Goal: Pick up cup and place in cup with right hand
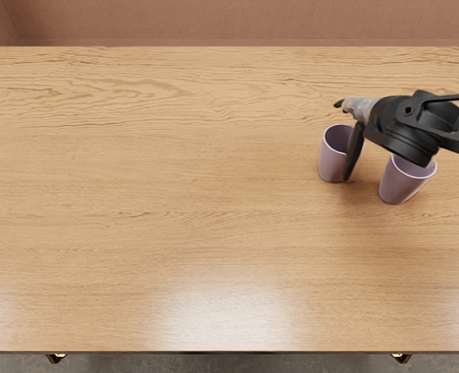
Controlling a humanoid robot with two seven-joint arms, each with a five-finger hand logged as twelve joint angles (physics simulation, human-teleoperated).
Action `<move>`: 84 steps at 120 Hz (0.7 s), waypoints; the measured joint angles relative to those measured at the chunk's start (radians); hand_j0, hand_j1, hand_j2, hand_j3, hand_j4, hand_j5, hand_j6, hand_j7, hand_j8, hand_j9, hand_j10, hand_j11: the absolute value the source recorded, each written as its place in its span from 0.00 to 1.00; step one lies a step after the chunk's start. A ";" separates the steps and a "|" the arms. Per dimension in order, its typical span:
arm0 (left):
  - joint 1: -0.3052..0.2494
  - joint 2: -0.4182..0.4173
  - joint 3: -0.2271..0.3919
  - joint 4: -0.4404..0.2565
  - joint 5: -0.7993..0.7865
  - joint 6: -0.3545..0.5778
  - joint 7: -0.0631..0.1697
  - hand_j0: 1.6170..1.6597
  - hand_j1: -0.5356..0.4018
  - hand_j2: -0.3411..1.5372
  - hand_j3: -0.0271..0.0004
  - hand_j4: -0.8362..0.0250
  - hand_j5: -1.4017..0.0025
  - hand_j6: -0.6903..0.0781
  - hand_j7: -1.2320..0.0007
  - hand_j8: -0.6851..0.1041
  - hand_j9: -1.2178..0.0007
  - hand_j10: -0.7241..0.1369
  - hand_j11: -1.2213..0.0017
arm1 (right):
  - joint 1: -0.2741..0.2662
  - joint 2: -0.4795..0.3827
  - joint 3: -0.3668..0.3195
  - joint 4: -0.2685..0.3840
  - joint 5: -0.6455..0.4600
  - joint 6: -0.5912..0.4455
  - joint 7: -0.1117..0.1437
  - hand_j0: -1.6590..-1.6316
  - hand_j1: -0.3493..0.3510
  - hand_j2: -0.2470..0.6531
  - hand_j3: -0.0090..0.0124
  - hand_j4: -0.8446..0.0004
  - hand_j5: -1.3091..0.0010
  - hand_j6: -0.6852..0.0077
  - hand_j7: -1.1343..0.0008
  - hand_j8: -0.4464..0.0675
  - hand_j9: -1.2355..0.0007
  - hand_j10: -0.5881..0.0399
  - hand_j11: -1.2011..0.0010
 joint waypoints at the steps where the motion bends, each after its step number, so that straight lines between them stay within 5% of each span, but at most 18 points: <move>1: 0.000 0.000 0.000 0.000 0.000 0.000 0.000 0.96 0.94 0.18 0.99 0.97 0.99 0.89 1.00 0.86 1.00 0.84 0.99 | 0.000 0.003 -0.002 -0.002 0.000 -0.001 0.000 0.04 0.04 0.27 0.42 0.97 0.97 0.95 0.97 0.82 0.97 0.89 0.97; 84: 0.000 0.000 0.000 0.000 0.000 0.000 0.000 0.96 0.94 0.18 0.99 0.97 0.99 0.89 1.00 0.86 1.00 0.84 0.99 | -0.004 0.082 -0.093 -0.059 -0.004 -0.047 0.000 0.04 0.22 0.25 0.42 0.84 0.87 0.80 0.85 0.61 0.86 0.73 0.86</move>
